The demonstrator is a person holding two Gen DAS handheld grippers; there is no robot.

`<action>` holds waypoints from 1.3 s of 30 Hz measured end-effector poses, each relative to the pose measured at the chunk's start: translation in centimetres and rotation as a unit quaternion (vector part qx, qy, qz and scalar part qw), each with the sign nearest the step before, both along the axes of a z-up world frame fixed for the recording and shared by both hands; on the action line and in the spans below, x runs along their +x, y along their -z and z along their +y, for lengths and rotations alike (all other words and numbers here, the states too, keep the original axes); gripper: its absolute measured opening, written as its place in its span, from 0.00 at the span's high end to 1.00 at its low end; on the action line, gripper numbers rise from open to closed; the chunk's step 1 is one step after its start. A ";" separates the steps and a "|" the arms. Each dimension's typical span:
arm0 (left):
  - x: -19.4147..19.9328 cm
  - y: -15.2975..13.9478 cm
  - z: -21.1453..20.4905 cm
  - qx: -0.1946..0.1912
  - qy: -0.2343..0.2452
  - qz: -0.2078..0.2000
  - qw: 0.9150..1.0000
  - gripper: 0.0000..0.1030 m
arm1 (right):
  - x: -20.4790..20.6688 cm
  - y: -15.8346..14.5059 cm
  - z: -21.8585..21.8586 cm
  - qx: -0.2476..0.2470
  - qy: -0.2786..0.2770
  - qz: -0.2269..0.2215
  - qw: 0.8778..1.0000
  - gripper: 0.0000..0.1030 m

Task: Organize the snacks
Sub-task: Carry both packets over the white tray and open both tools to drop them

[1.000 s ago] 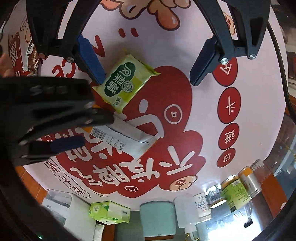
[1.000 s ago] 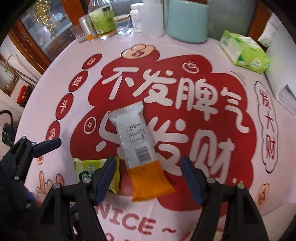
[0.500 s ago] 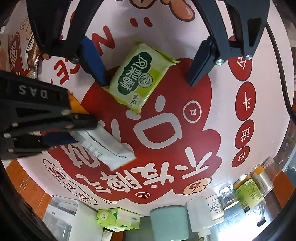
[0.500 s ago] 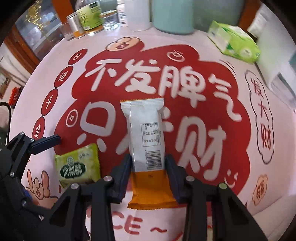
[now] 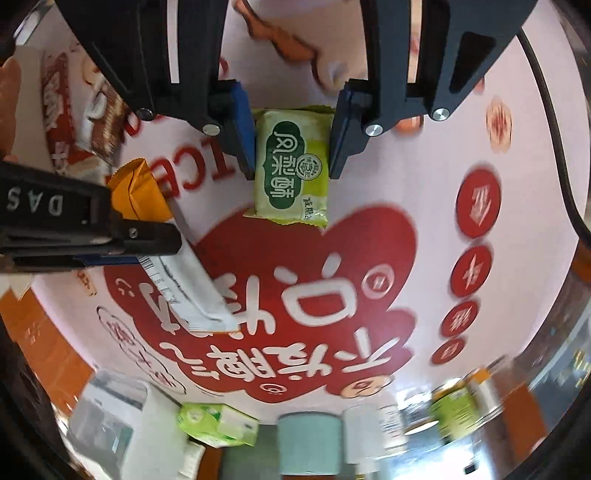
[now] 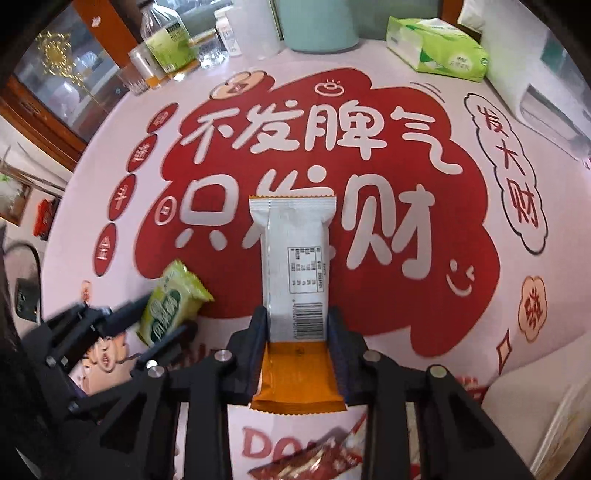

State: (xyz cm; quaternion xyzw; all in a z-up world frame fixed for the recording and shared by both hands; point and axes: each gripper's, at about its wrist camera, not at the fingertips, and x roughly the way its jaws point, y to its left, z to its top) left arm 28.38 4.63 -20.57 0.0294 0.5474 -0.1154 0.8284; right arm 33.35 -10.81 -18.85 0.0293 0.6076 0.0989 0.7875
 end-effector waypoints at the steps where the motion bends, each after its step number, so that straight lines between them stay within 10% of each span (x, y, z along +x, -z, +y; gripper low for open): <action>1: -0.7 -0.3 0.4 -0.006 -0.010 -0.001 1.000 0.66 | -0.4 -0.3 -0.1 0.005 0.001 -0.003 1.000 0.69; 16: -14.5 -7.3 3.9 -0.032 -0.110 -0.020 0.993 0.66 | -13.9 -7.6 2.5 0.064 -0.068 -0.081 0.992 0.69; 39: -21.4 -17.1 -13.9 -0.089 0.040 -0.091 0.991 0.66 | -29.0 -18.4 -11.5 0.039 0.004 -0.213 0.976 0.69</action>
